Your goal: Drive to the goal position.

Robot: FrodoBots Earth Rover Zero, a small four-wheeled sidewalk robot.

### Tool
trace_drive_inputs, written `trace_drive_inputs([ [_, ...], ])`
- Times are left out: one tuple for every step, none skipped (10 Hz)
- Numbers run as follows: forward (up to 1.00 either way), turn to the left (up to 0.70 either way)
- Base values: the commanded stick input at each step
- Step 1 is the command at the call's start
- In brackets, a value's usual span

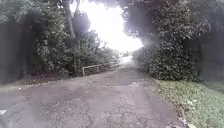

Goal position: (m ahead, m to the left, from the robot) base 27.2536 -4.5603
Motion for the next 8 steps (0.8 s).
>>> trace_drive_inputs([
  [0.70,0.00],
  [0.70,0.00],
  [0.70,0.00],
  [0.70,0.00],
  [0.70,0.00],
  [0.70,0.00],
  [0.70,0.00],
  [0.70,0.00],
])
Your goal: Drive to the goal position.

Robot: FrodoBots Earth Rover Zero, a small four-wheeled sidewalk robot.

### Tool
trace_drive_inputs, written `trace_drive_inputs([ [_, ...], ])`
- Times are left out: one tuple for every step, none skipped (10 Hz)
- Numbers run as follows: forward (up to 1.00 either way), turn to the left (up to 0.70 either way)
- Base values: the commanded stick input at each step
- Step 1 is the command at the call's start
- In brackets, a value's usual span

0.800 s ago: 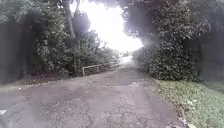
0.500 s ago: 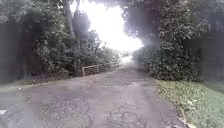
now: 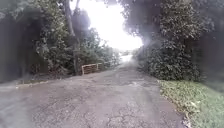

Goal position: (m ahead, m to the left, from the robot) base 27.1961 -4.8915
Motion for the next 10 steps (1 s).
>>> trace_drive_inputs([
  [0.70,0.00],
  [0.70,0.00],
  [0.70,0.00],
  [0.70,0.00],
  [0.70,0.00],
  [0.70,0.00],
  [0.70,0.00],
  [0.70,0.00],
  [0.70,0.00],
  [0.70,0.00],
])
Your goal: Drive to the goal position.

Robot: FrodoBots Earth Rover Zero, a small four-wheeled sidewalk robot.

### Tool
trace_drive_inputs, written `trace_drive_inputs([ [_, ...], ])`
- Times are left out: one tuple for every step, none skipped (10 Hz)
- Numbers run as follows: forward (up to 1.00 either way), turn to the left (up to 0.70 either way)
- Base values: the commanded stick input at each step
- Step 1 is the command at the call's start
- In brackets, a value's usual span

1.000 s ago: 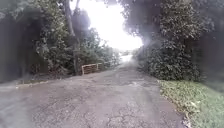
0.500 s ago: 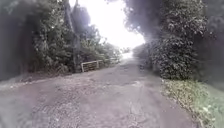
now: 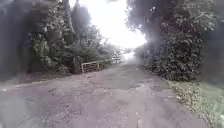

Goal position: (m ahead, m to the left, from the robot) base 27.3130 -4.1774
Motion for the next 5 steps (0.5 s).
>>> trace_drive_inputs([
  [0.70,0.00],
  [0.70,0.00],
  [0.70,0.00],
  [0.70,0.00],
  [0.70,0.00],
])
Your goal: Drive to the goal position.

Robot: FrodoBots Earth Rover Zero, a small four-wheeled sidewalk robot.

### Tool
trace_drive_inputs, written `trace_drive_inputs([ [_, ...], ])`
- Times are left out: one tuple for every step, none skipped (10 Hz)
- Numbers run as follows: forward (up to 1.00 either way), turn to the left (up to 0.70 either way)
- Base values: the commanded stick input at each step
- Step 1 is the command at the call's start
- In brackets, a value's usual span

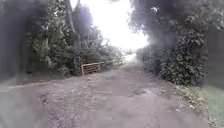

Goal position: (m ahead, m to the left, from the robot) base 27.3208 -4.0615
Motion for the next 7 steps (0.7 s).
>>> trace_drive_inputs([
  [0.70,-0.27],
  [0.70,-0.35],
  [0.70,-0.35],
  [0.70,-0.35],
  [0.70,-0.35],
  [0.70,-0.12],
  [0.70,0.00],
])
